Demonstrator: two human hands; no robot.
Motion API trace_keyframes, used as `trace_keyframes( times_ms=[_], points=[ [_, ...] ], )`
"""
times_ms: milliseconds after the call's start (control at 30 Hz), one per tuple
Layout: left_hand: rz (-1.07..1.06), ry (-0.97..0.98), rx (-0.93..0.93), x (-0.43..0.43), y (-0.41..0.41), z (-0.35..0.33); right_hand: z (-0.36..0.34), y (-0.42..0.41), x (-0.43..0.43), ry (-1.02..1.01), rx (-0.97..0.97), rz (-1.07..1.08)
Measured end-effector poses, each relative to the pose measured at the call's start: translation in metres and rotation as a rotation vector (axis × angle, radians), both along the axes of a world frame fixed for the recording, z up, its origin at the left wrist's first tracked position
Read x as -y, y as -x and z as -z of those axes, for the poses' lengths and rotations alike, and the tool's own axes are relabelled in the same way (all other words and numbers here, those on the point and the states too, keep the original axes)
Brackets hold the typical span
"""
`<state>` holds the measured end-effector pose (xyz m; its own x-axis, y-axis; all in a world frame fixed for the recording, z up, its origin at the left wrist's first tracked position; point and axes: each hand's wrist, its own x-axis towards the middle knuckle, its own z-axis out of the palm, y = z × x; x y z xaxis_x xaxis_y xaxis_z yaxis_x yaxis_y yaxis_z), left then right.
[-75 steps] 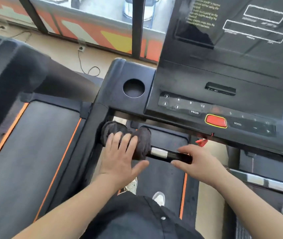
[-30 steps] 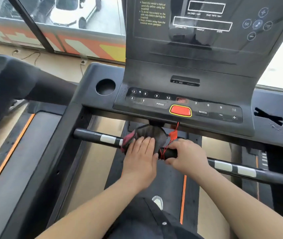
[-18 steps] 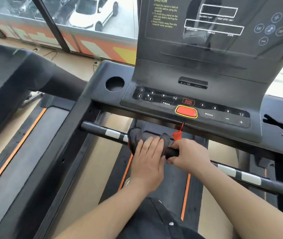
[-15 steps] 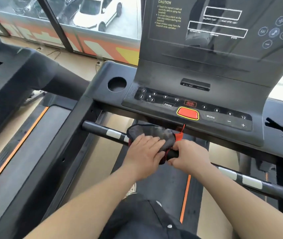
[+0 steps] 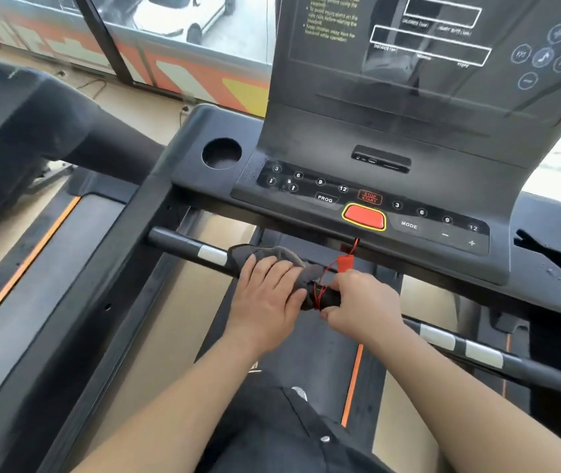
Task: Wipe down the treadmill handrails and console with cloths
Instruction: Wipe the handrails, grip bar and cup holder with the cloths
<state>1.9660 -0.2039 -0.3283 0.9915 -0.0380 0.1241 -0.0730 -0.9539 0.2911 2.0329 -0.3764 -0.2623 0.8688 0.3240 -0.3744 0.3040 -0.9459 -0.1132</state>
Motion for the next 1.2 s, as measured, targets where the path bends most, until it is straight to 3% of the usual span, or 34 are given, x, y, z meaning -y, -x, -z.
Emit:
trace_keyframes(
  times_ms=[67,200,300,433,500,667,800,933,1033,1200],
  points=[
    [0.045,-0.063,-0.005,-0.042,-0.011,-0.006,0.001,0.000,0.001,0.005,-0.006,0.001],
    [-0.229,-0.239,-0.120,-0.122,-0.030,-0.016,-0.002,-0.001,0.003,0.009,-0.079,0.027],
    [-0.277,-0.284,-0.136,-0.102,-0.032,-0.016,-0.010,-0.002,-0.008,-0.041,-0.073,0.048],
    [-0.023,-0.027,0.014,-0.028,-0.013,-0.004,-0.021,-0.007,-0.044,-0.087,-0.089,0.011],
    [0.113,0.010,0.028,-0.043,-0.013,-0.002,-0.022,-0.011,-0.059,-0.056,-0.110,-0.019],
    [-0.009,-0.122,0.044,-0.160,-0.029,-0.009,-0.018,-0.015,-0.089,0.010,-0.155,-0.021],
    [-0.151,-0.241,-0.021,-0.147,-0.030,-0.019,-0.012,-0.014,-0.110,-0.004,-0.107,0.001],
    [0.078,-0.152,-0.006,-0.107,-0.001,0.003,-0.006,-0.013,-0.110,-0.023,-0.096,0.075],
    [0.186,-0.134,0.077,-0.153,-0.014,0.000,-0.008,-0.015,-0.110,-0.093,-0.110,0.098],
    [0.087,-0.403,-0.053,-0.224,-0.043,-0.024,-0.011,-0.016,-0.117,-0.134,-0.169,0.121]
  ],
)
